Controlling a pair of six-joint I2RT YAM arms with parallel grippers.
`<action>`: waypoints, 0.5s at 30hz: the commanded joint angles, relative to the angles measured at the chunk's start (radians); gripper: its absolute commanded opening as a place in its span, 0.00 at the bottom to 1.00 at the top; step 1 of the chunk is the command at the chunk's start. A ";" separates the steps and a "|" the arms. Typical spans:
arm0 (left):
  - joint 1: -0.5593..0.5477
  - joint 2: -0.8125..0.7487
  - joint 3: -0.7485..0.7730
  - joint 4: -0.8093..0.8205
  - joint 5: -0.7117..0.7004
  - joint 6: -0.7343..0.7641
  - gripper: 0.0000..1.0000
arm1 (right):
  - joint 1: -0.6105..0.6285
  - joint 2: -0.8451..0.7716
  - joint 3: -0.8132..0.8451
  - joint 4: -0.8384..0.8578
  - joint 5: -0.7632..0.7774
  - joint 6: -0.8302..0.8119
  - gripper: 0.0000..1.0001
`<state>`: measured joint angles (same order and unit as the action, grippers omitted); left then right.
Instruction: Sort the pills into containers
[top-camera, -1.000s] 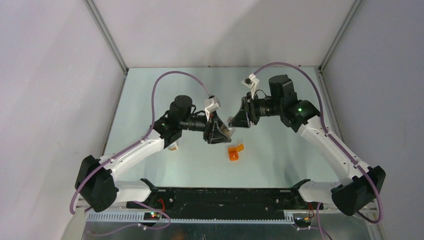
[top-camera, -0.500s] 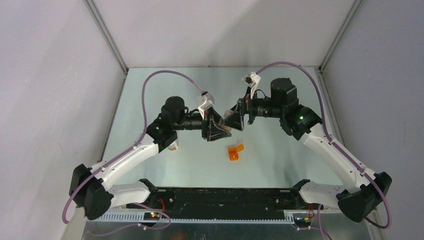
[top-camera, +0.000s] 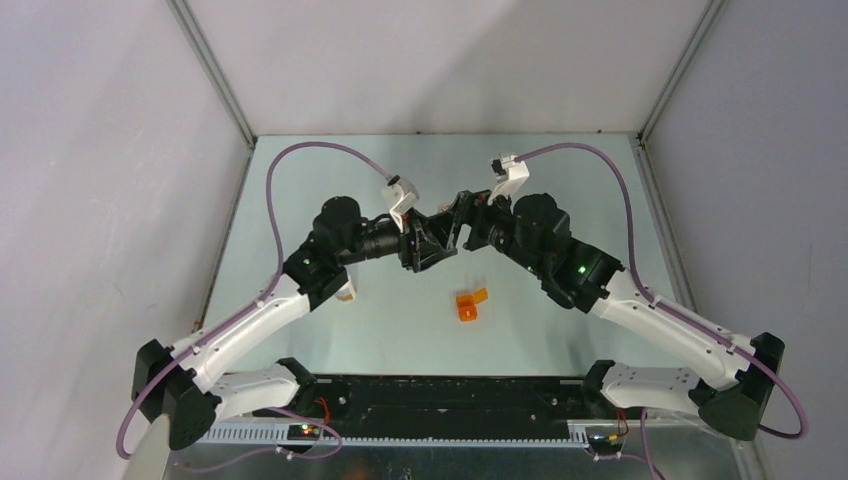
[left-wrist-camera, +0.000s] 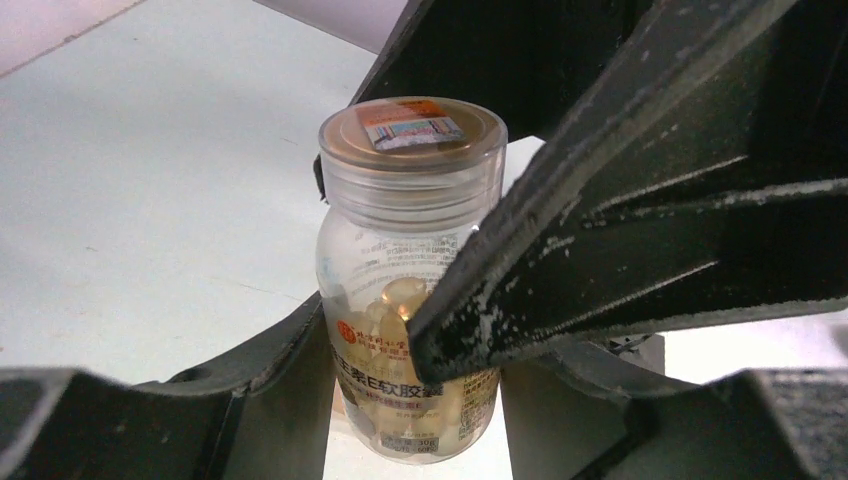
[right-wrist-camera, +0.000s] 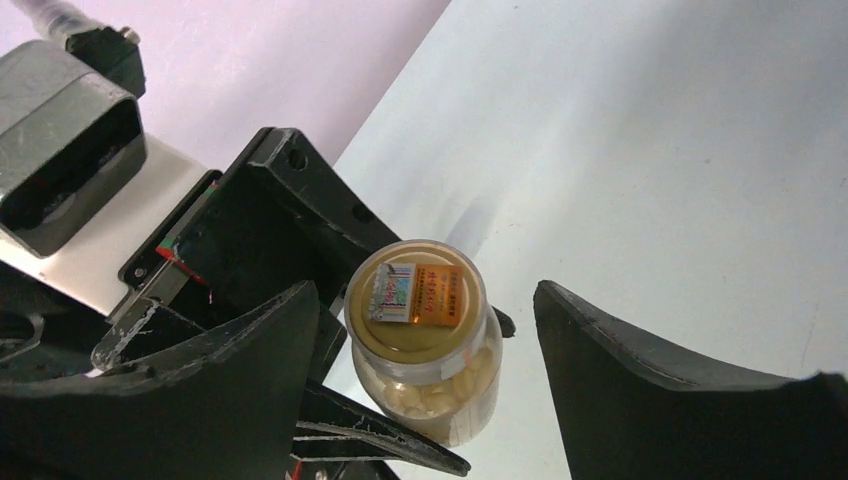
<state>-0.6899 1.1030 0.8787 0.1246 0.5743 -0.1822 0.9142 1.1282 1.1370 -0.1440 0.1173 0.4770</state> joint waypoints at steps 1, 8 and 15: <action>-0.004 -0.035 -0.012 0.031 -0.052 0.024 0.00 | 0.015 -0.029 0.000 0.089 0.124 0.032 0.80; -0.005 -0.036 -0.007 0.026 -0.062 0.029 0.00 | 0.010 -0.033 -0.002 0.066 0.075 0.047 0.36; -0.005 -0.040 -0.008 0.021 -0.043 0.028 0.00 | -0.037 -0.038 -0.002 0.055 -0.124 -0.018 0.07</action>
<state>-0.6899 1.0920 0.8787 0.1085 0.5262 -0.1791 0.9073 1.1179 1.1297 -0.1181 0.1524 0.4988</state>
